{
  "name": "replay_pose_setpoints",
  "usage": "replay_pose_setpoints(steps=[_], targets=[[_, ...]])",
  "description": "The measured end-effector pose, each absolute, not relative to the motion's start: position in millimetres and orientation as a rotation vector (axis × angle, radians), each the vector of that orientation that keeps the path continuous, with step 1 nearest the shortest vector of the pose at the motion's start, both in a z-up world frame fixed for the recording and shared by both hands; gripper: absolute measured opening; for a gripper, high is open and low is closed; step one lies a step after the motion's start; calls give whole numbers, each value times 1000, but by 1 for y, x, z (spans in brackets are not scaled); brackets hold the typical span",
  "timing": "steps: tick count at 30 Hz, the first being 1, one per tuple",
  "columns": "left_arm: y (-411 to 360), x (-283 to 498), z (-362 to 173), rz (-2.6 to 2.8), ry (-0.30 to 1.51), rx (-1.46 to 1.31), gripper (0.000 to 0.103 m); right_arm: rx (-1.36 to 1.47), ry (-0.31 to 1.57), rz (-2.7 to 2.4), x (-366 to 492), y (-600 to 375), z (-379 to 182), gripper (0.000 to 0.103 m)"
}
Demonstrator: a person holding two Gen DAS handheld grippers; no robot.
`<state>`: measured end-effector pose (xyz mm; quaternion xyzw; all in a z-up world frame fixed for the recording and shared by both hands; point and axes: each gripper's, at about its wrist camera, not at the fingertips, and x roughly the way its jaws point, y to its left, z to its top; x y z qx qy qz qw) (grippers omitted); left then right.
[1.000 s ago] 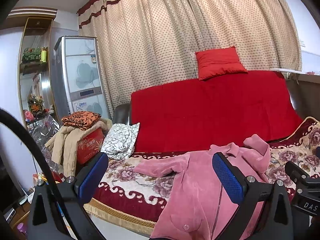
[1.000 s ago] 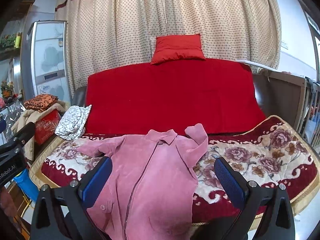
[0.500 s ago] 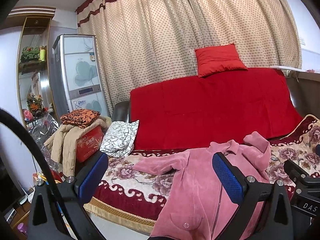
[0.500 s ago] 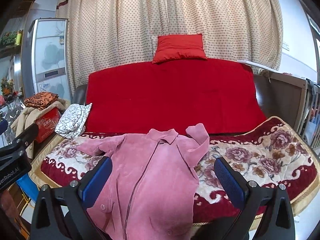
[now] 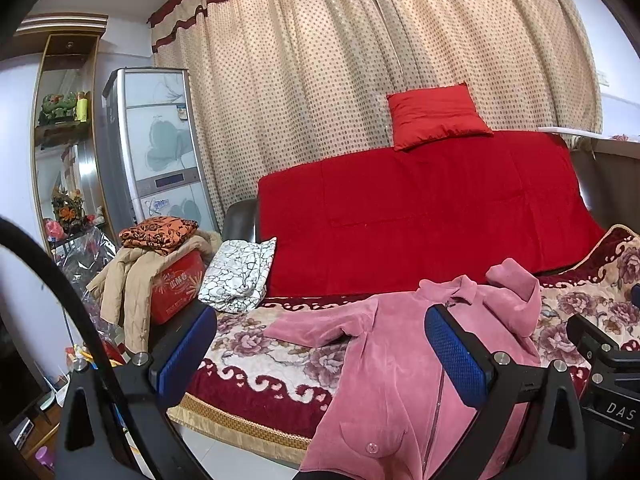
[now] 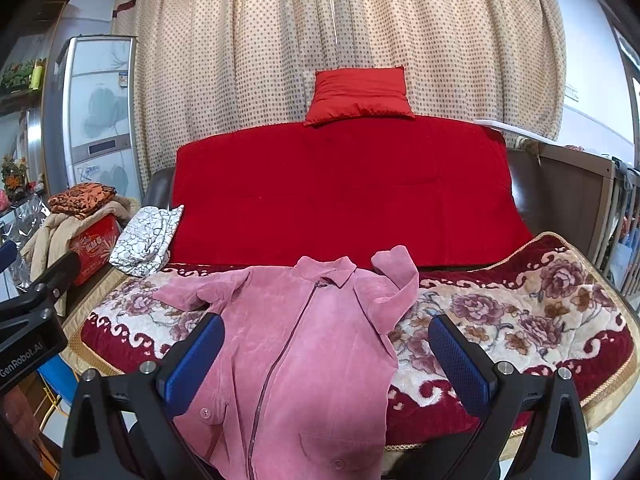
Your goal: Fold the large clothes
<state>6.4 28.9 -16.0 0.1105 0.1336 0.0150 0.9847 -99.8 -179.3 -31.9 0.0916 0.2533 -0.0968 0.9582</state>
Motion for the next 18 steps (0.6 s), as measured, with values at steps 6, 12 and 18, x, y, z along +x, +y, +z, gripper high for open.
replay_pose_setpoints(steps=[6,12,18], targets=[[31,11,-21,34,282,222,103,180,522,-197,-95,-177,-35,103],[30,16,-28,34,300,228,103,173,523,-203,-91,-177,-38,103],[25,27,-35,27,327,238,103,172,534,-214,-85,-180,-42,103]])
